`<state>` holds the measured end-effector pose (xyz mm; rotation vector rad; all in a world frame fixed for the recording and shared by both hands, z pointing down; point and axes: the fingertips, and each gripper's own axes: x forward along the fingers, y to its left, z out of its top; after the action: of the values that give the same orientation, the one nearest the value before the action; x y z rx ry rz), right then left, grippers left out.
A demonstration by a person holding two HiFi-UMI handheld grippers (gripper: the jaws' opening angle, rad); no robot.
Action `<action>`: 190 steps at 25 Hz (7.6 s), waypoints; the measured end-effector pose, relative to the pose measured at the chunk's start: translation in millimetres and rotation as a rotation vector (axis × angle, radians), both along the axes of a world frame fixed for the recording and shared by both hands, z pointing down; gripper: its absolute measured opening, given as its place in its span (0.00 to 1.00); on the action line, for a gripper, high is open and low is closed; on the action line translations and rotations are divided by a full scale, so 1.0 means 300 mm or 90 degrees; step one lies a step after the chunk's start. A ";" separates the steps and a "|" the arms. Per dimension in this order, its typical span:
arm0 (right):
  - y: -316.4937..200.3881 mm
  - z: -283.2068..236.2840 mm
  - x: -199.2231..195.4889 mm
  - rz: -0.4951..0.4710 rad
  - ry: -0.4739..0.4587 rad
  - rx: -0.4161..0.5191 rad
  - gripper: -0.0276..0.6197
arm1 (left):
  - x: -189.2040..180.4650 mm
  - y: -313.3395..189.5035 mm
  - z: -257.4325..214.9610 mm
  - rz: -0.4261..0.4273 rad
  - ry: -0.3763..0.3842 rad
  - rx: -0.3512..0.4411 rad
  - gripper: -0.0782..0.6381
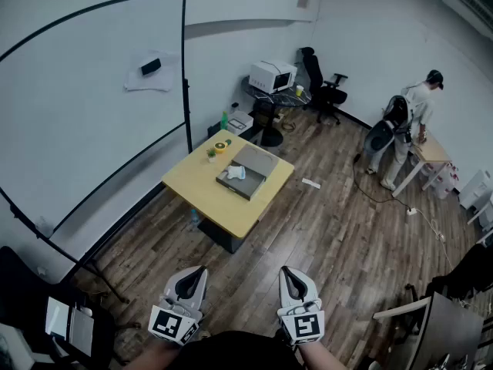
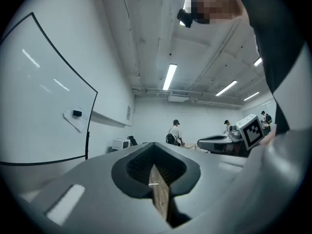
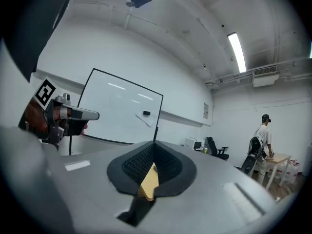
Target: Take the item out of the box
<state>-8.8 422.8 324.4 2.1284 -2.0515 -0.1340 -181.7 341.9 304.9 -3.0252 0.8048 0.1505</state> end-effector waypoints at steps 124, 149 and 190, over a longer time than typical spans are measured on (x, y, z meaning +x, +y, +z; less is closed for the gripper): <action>-2.281 1.122 0.602 -0.538 0.318 -0.675 0.95 | 0.639 -1.836 0.635 -0.068 -0.089 -0.286 0.11; -2.233 1.486 0.626 -0.586 0.342 -0.827 0.85 | 0.653 -1.779 0.777 -0.065 -0.094 -0.367 0.11; -2.246 1.469 0.613 -0.517 0.456 -0.834 0.17 | 0.591 -1.772 0.764 -0.076 -0.077 -0.356 0.11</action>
<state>175.2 -251.1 765.2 0.3551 -1.5963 0.2482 -4.3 -189.9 534.2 -3.4226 1.1848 -0.3108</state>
